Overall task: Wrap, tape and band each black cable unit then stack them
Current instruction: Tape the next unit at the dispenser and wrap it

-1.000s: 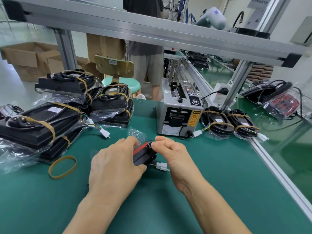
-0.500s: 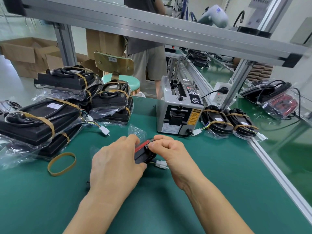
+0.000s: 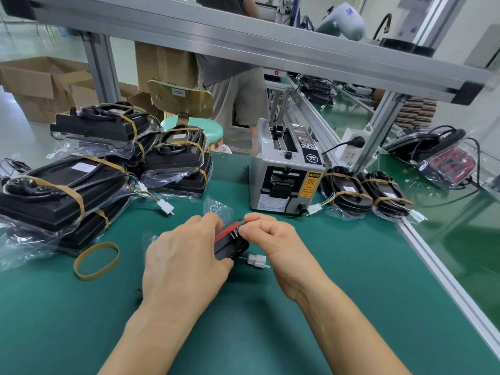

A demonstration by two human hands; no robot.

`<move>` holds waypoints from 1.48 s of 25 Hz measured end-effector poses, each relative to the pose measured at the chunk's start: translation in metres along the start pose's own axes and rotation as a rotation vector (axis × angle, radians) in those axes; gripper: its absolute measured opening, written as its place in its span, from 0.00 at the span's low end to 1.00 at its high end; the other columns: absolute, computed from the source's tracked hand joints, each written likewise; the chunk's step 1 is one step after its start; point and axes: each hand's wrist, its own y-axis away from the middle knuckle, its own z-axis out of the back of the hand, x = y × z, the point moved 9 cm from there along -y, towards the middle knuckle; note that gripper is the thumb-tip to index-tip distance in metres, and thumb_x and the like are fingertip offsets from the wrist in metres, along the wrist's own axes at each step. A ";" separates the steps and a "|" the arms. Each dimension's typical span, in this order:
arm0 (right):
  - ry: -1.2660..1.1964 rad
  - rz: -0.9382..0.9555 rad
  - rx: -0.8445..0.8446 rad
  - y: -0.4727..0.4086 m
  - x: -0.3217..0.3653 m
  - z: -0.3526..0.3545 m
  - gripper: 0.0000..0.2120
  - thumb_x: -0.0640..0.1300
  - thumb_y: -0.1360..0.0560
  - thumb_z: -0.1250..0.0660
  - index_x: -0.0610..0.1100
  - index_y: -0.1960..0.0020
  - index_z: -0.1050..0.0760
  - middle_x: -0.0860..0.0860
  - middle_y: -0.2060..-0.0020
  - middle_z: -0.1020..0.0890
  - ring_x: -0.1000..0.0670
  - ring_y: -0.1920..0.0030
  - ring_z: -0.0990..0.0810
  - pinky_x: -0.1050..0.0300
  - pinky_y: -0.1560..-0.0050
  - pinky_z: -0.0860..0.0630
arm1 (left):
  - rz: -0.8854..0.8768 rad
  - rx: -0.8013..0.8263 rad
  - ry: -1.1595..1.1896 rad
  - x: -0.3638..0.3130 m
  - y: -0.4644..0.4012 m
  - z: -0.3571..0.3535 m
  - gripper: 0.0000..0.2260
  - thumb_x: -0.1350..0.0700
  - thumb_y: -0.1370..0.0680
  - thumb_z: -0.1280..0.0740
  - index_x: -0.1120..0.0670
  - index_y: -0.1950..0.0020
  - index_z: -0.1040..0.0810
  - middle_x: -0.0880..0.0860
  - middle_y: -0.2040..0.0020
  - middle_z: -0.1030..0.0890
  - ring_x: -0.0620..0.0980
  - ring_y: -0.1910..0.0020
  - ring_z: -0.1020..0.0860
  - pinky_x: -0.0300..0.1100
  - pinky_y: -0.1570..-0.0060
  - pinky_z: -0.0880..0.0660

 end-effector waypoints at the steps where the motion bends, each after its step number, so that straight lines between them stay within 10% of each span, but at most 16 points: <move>1: 0.012 0.014 -0.006 0.000 0.001 0.000 0.06 0.40 0.26 0.31 0.41 0.60 0.18 0.52 0.42 0.24 0.72 0.58 0.26 0.72 0.62 0.30 | -0.001 0.000 -0.001 -0.001 0.000 0.000 0.17 0.41 0.32 0.30 0.43 0.48 0.30 0.44 0.52 0.22 0.50 0.53 0.23 0.42 0.63 0.36; 8: 0.083 0.094 -0.090 0.000 0.006 0.000 0.11 0.39 0.27 0.31 0.45 0.68 0.21 0.53 0.48 0.24 0.69 0.58 0.25 0.77 0.64 0.32 | 0.002 0.007 -0.011 -0.001 0.000 0.000 0.17 0.41 0.33 0.30 0.43 0.48 0.30 0.43 0.51 0.22 0.50 0.53 0.23 0.42 0.63 0.37; 17: 0.163 0.135 -0.185 0.006 0.010 0.003 0.13 0.40 0.28 0.30 0.48 0.71 0.22 0.55 0.50 0.23 0.58 0.49 0.23 0.58 0.45 0.28 | -0.001 0.001 0.000 -0.002 0.000 0.000 0.17 0.41 0.33 0.30 0.43 0.49 0.30 0.43 0.52 0.22 0.50 0.54 0.23 0.42 0.63 0.37; 27: 0.223 0.160 -0.244 0.009 0.016 0.002 0.13 0.37 0.31 0.31 0.50 0.72 0.22 0.53 0.54 0.21 0.57 0.52 0.22 0.50 0.48 0.23 | -0.013 -0.004 -0.011 -0.002 0.000 -0.001 0.17 0.41 0.33 0.30 0.43 0.49 0.30 0.43 0.53 0.22 0.49 0.54 0.23 0.42 0.63 0.37; 37: -0.083 0.038 -0.193 -0.001 -0.010 -0.003 0.14 0.41 0.27 0.30 0.53 0.45 0.29 0.55 0.45 0.25 0.59 0.43 0.27 0.64 0.47 0.31 | -0.011 -0.010 -0.005 -0.001 0.000 0.001 0.18 0.42 0.34 0.29 0.41 0.48 0.29 0.43 0.53 0.22 0.49 0.54 0.23 0.41 0.64 0.38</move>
